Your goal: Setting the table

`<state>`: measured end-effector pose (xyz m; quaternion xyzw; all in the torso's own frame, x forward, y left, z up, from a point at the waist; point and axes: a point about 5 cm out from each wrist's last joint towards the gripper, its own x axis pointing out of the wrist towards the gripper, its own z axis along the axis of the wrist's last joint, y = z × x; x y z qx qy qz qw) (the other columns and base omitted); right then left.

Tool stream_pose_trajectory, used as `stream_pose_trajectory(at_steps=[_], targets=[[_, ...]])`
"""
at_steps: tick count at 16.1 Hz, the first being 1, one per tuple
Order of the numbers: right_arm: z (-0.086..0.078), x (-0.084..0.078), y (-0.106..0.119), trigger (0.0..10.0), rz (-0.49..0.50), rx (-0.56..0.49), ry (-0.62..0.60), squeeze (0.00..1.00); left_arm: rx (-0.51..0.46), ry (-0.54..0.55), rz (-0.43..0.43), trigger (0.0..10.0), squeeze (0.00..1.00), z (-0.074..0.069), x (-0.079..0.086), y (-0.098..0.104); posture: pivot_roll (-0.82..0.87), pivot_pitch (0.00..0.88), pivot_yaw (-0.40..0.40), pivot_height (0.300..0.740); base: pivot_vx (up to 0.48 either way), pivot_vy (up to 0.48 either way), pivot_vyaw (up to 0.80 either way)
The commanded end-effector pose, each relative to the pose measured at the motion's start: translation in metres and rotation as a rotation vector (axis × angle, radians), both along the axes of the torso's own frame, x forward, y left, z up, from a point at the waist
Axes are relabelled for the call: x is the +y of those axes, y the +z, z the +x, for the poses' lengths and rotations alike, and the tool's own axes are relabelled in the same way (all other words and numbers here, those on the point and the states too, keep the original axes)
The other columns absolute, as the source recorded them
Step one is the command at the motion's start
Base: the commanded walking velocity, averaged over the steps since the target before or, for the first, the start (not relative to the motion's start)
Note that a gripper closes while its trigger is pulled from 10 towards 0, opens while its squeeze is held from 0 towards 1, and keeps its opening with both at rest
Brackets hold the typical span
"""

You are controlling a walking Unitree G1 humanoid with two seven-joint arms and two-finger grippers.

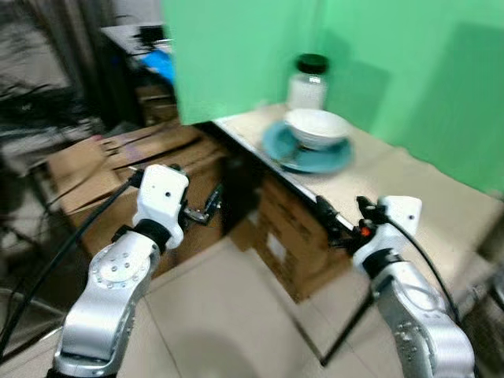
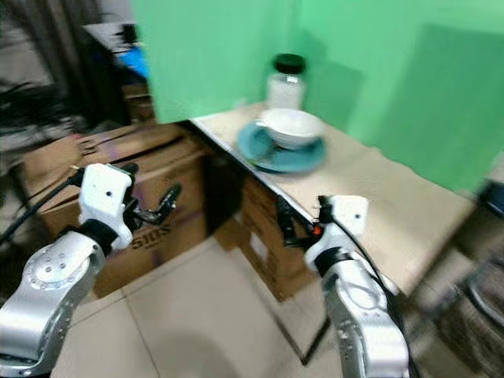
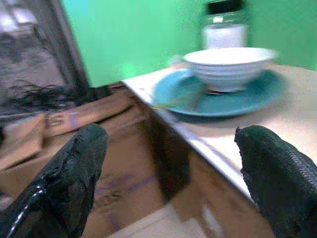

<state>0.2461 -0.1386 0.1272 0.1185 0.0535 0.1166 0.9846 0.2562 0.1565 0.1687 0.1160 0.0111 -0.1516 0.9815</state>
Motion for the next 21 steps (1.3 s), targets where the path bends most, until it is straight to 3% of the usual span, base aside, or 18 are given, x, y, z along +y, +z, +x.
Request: stream_pose_trajectory(at_steps=[1, 4, 5, 6, 7, 21], targets=[[0.0009, 0.0015, 0.0026, 10.0, -0.001, -0.007, 0.013, 1.0, -0.008, -0.006, -0.002, 10.0, 0.0, -0.0005, -0.0005, 0.0023, 0.11, 0.0, -0.052, 0.74, 0.322, 0.0, 0.0], [0.0029, 0.0011, 0.0032, 10.0, 0.005, -0.007, 0.012, 1.0, 0.005, -0.001, -0.008, 10.0, 0.01, -0.0018, 0.0, 0.001, 0.11, 0.0, -0.057, 0.74, 0.316, 0.0, 0.0], [0.0031, 0.0016, 0.0031, 10.0, 0.006, -0.006, 0.013, 1.0, 0.012, -0.003, -0.013, 10.0, 0.35, -0.0023, -0.0003, 0.0003, 0.11, 0.0, -0.056, 0.74, 0.304, 0.0, 0.0], [0.003, 0.0022, 0.003, 10.0, 0.007, -0.005, 0.014, 1.0, 0.021, -0.005, -0.027, 10.0, 0.93, -0.0024, -0.0003, 0.0, 0.11, 0.0, -0.055, 0.74, 0.3, 0.0, 0.0], [0.0033, 0.0023, 0.0031, 10.0, 0.008, -0.005, 0.013, 1.0, 0.022, -0.005, -0.032, 10.0, 1.0, -0.0018, -0.0002, 0.0007, 0.11, 0.0, -0.051, 0.74, 0.292, 0.0, 0.0], [0.0075, 0.002, 0.0042, 10.0, 0.007, -0.011, -0.005, 1.0, 0.001, -0.014, 0.005, 10.0, 1.0, 0.0042, 0.0012, 0.0047, 0.11, 0.0, -0.038, 0.74, 0.321, 0.0, 0.0]])
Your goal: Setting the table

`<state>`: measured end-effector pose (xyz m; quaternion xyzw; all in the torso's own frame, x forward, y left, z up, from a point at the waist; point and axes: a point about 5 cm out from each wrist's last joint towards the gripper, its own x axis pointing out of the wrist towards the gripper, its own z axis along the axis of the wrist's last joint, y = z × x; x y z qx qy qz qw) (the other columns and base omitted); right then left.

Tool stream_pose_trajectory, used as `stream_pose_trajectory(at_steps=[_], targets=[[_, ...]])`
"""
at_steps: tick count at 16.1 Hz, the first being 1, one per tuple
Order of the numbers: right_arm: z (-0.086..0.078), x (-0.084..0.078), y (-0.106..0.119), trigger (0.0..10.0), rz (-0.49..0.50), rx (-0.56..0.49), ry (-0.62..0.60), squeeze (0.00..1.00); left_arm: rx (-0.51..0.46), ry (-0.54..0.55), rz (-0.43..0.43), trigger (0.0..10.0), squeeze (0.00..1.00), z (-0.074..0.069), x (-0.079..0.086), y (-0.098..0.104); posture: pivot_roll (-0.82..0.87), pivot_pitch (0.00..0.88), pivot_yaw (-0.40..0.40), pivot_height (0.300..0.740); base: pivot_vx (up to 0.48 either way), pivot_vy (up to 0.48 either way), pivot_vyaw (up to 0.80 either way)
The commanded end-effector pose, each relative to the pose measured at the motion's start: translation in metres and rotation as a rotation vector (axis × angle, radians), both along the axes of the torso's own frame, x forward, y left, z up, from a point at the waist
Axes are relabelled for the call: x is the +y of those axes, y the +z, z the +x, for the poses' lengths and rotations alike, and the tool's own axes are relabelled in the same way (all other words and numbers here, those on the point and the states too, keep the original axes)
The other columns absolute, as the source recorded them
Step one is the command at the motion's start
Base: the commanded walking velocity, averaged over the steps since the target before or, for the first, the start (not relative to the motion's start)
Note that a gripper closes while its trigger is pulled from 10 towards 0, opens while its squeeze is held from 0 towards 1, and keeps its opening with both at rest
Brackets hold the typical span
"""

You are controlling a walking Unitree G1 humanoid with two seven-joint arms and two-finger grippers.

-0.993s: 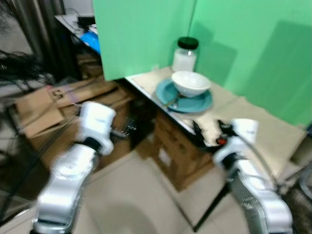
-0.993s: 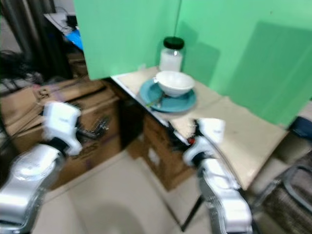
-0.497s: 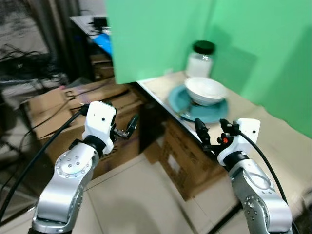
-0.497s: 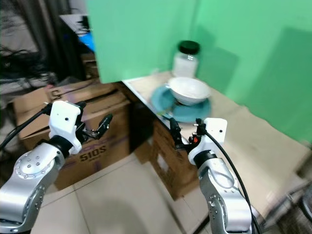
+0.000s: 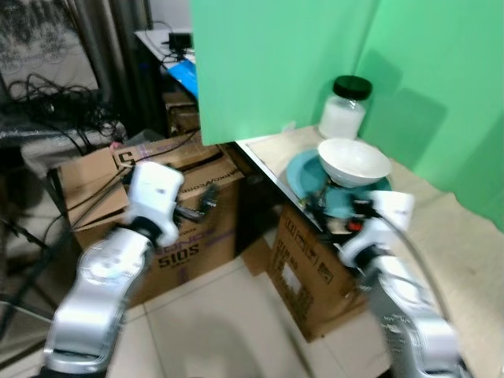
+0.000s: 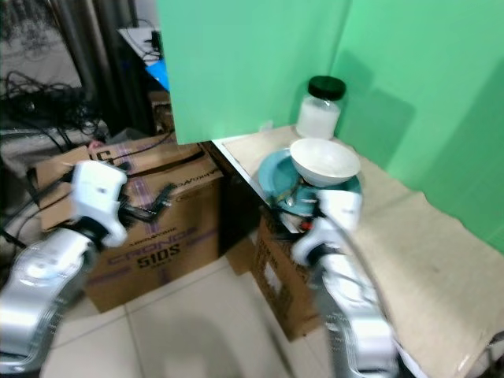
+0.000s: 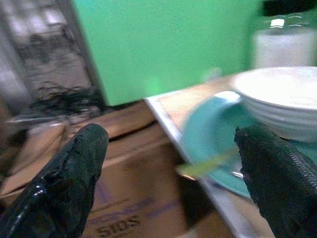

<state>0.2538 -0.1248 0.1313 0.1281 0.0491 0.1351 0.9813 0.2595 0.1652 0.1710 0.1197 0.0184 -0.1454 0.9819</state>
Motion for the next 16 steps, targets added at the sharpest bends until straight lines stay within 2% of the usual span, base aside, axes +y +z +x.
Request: stream_pose_trajectory(at_steps=[1, 6, 9, 16], targets=[[-0.0008, -0.0122, -0.0002, 10.0, -0.016, 0.0, -0.043, 1.0, -0.011, -0.032, -0.004, 10.0, 1.0, 0.0015, -0.0082, 0.0022, 0.11, 0.0, -0.036, 0.74, 0.337, 0.0, 0.0], [0.0012, -0.0114, -0.0002, 10.0, -0.009, 0.004, -0.041, 1.0, -0.016, -0.036, -0.002, 10.0, 1.0, 0.0035, -0.008, 0.0035, 0.11, 0.0, -0.035, 0.74, 0.335, 0.0, 0.0], [0.0028, -0.0129, -0.0006, 10.0, -0.015, 0.012, -0.04, 1.0, -0.018, -0.042, -0.004, 10.0, 1.0, 0.0046, -0.0098, 0.0036, 0.11, 0.0, -0.033, 0.74, 0.334, 0.0, -0.8], [0.0064, -0.0109, 0.0005, 10.0, -0.022, 0.001, -0.023, 1.0, -0.02, -0.051, 0.0, 10.0, 1.0, 0.0047, -0.0096, 0.004, 0.12, 0.0, -0.037, 0.74, 0.334, 0.0, 0.0]])
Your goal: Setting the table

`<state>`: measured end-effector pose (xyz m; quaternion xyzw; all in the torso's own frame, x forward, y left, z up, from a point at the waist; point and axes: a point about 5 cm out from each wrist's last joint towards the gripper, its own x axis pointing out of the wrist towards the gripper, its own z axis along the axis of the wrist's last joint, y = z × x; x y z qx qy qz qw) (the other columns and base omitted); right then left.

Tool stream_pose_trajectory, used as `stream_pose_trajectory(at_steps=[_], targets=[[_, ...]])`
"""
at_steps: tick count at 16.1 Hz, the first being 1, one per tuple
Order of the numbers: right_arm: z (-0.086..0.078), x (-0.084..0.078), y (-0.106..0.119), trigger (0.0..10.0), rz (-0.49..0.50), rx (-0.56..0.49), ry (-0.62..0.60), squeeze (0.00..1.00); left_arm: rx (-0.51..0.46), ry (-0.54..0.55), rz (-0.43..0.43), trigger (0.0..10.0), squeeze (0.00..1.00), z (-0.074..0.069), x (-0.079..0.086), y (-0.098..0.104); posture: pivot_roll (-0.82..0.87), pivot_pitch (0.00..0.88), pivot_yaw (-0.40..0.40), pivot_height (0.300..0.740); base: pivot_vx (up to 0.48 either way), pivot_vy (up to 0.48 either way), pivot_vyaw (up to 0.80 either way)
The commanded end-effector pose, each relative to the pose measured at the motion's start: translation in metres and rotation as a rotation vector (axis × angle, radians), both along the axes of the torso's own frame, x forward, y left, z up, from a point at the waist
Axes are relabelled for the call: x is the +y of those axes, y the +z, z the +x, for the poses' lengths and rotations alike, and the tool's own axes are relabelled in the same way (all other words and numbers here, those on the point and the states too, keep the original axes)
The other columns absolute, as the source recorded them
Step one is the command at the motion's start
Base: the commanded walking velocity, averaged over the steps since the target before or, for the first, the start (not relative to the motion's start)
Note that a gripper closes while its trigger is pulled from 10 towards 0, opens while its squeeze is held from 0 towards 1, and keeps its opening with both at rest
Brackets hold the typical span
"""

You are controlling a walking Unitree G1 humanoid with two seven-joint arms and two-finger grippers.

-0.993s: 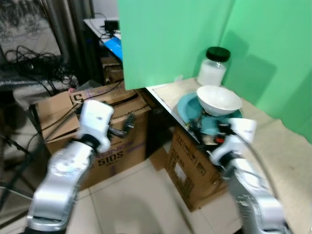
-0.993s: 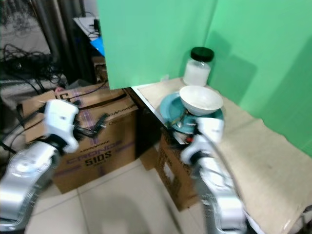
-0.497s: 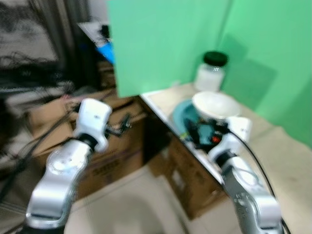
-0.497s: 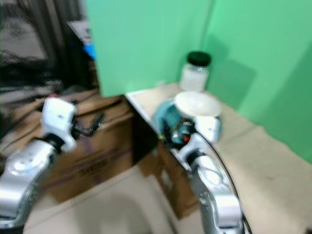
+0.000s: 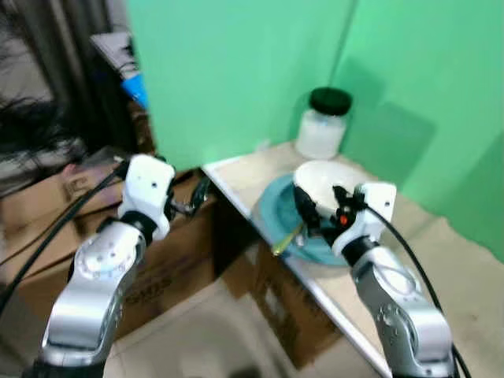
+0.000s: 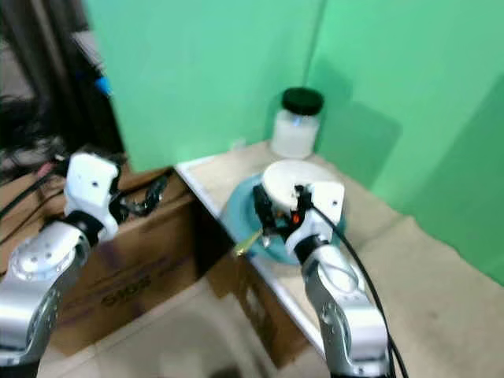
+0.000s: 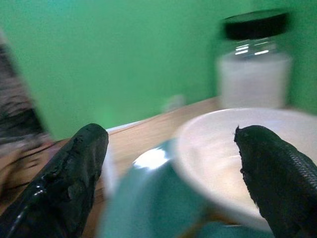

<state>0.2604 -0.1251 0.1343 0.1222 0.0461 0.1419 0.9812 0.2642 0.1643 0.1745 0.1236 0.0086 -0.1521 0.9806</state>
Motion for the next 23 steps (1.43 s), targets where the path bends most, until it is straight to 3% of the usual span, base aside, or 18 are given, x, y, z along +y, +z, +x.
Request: stream_pose_trajectory(at_steps=[1, 5, 6, 7, 8, 9, 10, 12, 14, 16, 17, 20, 23], targets=[[0.001, -0.012, -0.002, 10.0, 0.0, 0.011, -0.05, 1.0, -0.001, -0.038, -0.004, 10.0, 1.0, 0.0, -0.009, 0.0, 0.12, 0.0, -0.038, 0.74, 0.334, 0.0, 0.0], [0.012, -0.024, 0.004, 10.0, 0.038, 0.074, -0.137, 1.0, 0.007, -0.125, 0.01, 10.0, 0.99, -0.004, -0.014, -0.001, 0.12, 0.0, -0.044, 0.74, 0.146, 0.0, 0.0], [0.017, -0.028, 0.006, 10.0, 0.021, 0.087, -0.159, 1.0, 0.021, -0.168, 0.009, 10.0, 0.87, -0.006, -0.016, -0.001, 0.12, 0.0, -0.044, 0.74, 0.0, 0.0, 0.0], [0.021, -0.033, 0.007, 10.0, 0.006, 0.145, -0.201, 1.0, 0.031, -0.223, 0.014, 10.0, 0.67, -0.009, -0.018, -0.001, 0.12, 0.0, -0.044, 0.74, 0.0, 0.0, 0.0], [0.024, -0.039, 0.008, 10.0, -0.009, 0.187, -0.242, 0.34, 0.045, -0.258, 0.011, 10.0, 0.63, -0.012, -0.019, -0.002, 0.12, 0.0, -0.052, 0.74, 0.0, 0.0, 0.0], [0.026, -0.04, 0.01, 10.0, 0.019, 0.215, -0.239, 0.0, 0.051, -0.293, 0.015, 10.0, 0.51, -0.015, -0.019, -0.002, 0.12, 0.0, -0.053, 0.74, 0.0, 0.0, 0.0], [0.026, -0.041, 0.013, 10.0, 0.045, 0.272, -0.226, 0.0, 0.072, -0.345, 0.012, 10.0, 0.3, -0.02, -0.02, -0.003, 0.12, 0.0, -0.058, 0.74, 0.0, 0.0, 0.0], [0.026, -0.047, 0.01, 10.0, 0.022, 0.385, -0.268, 0.0, 0.087, -0.37, 0.004, 10.0, 0.23, -0.023, -0.019, -0.003, 0.12, 0.0, -0.061, 0.74, 0.0, 0.0, 0.0], [0.025, -0.052, 0.008, 10.0, 0.058, 0.471, -0.31, 0.0, 0.115, -0.42, -0.01, 10.0, 0.22, -0.027, -0.019, -0.004, 0.12, 0.0, -0.061, 0.74, 0.0, 0.0, 0.0], [0.023, -0.045, 0.002, 4.2, 0.169, 0.562, -0.262, 0.0, 0.162, -0.482, -0.029, 10.0, 0.23, -0.033, -0.021, -0.006, 0.12, 0.0, -0.06, 0.74, 0.0, 0.0, 0.0], [0.021, -0.039, -0.002, 0.0, 0.263, 0.607, -0.231, 0.0, 0.183, -0.505, -0.033, 10.0, 0.23, -0.035, -0.021, -0.007, 0.12, 0.0, -0.059, 0.74, 0.0, 0.0, 0.0], [0.024, -0.03, -0.009, 0.0, 0.476, 0.666, -0.236, 0.0, 0.201, -0.51, -0.02, 10.0, 0.23, -0.033, -0.02, -0.007, 0.12, 0.0, -0.058, 0.74, 0.0, 0.0, 0.0], [0.027, -0.029, -0.013, 0.0, 0.572, 0.7, -0.276, 0.0, 0.207, -0.512, -0.02, 10.0, 0.22, -0.032, -0.019, -0.005, 0.13, 0.0, -0.06, 0.74, 0.0, 0.0, 0.0]])
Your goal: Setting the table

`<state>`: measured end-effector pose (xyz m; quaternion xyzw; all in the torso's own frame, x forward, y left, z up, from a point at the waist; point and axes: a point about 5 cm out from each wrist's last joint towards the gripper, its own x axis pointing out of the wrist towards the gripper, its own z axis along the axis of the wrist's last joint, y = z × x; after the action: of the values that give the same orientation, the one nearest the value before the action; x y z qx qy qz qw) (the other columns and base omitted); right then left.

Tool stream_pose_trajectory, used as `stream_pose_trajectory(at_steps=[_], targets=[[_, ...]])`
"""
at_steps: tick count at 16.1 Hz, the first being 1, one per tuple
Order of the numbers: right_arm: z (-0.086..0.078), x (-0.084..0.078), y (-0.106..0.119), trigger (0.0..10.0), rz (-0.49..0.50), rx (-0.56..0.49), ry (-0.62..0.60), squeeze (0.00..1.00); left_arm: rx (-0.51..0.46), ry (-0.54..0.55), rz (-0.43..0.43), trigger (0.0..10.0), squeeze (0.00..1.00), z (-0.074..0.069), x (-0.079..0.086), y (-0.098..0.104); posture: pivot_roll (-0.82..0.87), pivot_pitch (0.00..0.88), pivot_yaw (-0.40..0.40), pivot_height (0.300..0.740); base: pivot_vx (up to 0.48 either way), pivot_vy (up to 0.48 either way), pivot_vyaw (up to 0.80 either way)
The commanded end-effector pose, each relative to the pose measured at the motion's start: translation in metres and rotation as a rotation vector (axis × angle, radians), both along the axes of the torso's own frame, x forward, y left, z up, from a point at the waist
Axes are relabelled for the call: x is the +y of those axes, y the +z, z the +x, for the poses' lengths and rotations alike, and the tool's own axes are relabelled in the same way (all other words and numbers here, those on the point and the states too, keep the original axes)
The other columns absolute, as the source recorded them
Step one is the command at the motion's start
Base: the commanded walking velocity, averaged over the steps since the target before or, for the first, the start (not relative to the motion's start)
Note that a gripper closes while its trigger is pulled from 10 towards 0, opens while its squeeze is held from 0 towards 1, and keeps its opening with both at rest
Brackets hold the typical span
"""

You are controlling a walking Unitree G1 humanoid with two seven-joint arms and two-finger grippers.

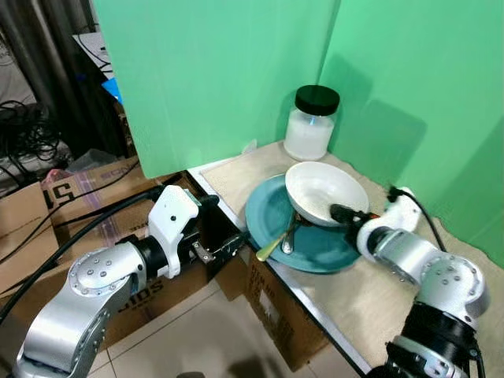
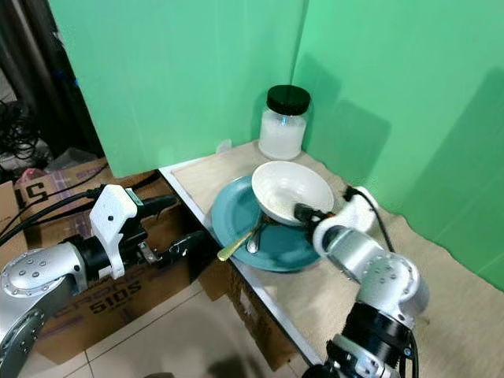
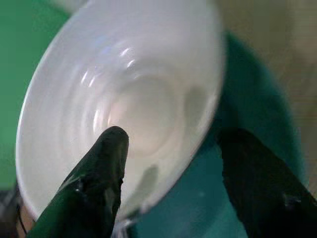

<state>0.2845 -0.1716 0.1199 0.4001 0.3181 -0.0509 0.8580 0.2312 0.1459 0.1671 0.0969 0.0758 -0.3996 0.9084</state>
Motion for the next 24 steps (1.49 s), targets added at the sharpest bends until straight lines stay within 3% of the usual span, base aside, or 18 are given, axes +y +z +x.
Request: stream_pose_trajectory(at_steps=[1, 16, 20, 23, 24], targets=[[0.003, 0.018, 0.002, 0.0, 0.097, -0.009, -0.007, 0.0, 0.002, -0.015, 0.001, 10.0, 0.22, 0.001, -0.001, 0.002, 0.13, 0.0, -0.06, 0.74, 0.0, 0.0, 0.0], [0.007, 0.023, 0.005, 0.0, 0.107, -0.027, 0.026, 0.0, -0.01, -0.013, 0.023, 10.0, 0.22, 0.002, -0.003, 0.003, 0.13, 0.0, -0.061, 0.74, 0.0, 0.0, 0.0], [0.007, 0.023, 0.011, 0.0, 0.073, -0.118, 0.05, 0.0, -0.014, -0.009, 0.026, 10.0, 0.22, 0.001, -0.003, 0.003, 0.13, 0.0, -0.062, 0.74, 0.0, 0.0, 0.0], [0.006, 0.024, 0.036, 0.0, 0.036, -0.338, 0.114, 0.0, -0.018, 0.004, 0.032, 10.0, 0.22, -0.002, -0.002, 0.001, 0.12, 0.0, -0.059, 0.74, 0.0, 0.0, 0.0], [0.003, 0.016, 0.058, 0.0, -0.071, -0.492, 0.107, 0.0, -0.042, 0.029, 0.037, 10.0, 0.22, 0.001, 0.0, 0.005, 0.12, 0.0, -0.056, 0.74, 0.0, 0.0, 0.0]])
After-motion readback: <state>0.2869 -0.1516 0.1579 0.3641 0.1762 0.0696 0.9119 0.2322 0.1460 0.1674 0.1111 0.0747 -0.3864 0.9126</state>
